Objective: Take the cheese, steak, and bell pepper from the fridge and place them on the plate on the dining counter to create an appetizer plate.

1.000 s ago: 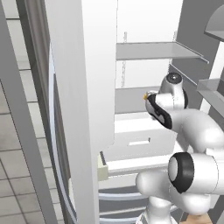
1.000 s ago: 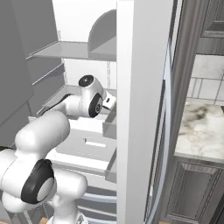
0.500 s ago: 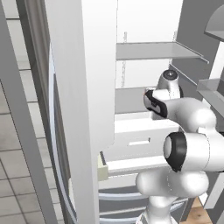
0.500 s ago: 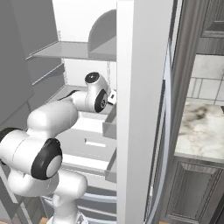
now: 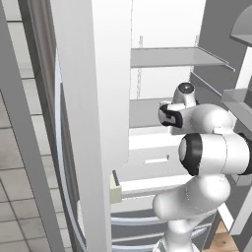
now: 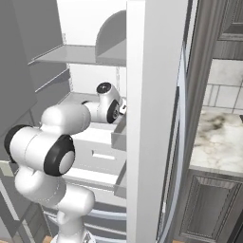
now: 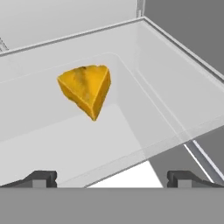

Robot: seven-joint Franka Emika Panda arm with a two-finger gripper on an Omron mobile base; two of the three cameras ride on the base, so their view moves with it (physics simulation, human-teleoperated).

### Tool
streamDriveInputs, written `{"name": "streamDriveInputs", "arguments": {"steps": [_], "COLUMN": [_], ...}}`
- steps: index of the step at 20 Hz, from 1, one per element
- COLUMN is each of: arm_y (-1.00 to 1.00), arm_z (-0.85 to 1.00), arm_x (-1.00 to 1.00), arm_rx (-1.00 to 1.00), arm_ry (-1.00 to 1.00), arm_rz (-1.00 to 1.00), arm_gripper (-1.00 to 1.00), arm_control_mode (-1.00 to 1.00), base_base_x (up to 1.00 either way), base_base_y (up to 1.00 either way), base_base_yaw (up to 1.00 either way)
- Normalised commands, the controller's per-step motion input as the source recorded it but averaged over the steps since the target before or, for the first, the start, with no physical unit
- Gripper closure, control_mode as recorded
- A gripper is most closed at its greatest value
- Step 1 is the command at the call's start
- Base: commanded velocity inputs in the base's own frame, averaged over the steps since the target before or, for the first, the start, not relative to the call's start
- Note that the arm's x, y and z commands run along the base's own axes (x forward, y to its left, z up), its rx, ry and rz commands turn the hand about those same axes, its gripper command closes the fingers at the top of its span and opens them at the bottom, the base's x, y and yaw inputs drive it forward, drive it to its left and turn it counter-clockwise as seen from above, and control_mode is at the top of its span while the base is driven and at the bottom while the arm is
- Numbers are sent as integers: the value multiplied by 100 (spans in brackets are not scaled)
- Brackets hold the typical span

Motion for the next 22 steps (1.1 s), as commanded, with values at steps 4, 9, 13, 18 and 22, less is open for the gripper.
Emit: {"name": "streamDriveInputs", "arguments": {"steps": [4, 9, 13, 18, 22], "arm_y": [-10, -17, -14, -7, -6], "arm_z": [-11, -6, -11, -13, -13], "arm_x": [46, 44, 42, 45, 49], "arm_rx": [0, 0, 0, 0, 0], "arm_ry": [0, 0, 0, 0, 0], "arm_rz": [0, 0, 0, 0, 0], "arm_gripper": [-100, -100, -100, -100, -100], "arm_control_mode": [-100, -100, -100, -100, -100], "base_base_x": [0, 0, 0, 0, 0], "base_base_y": [0, 0, 0, 0, 0], "base_base_yaw": [0, 0, 0, 0, 0]}}
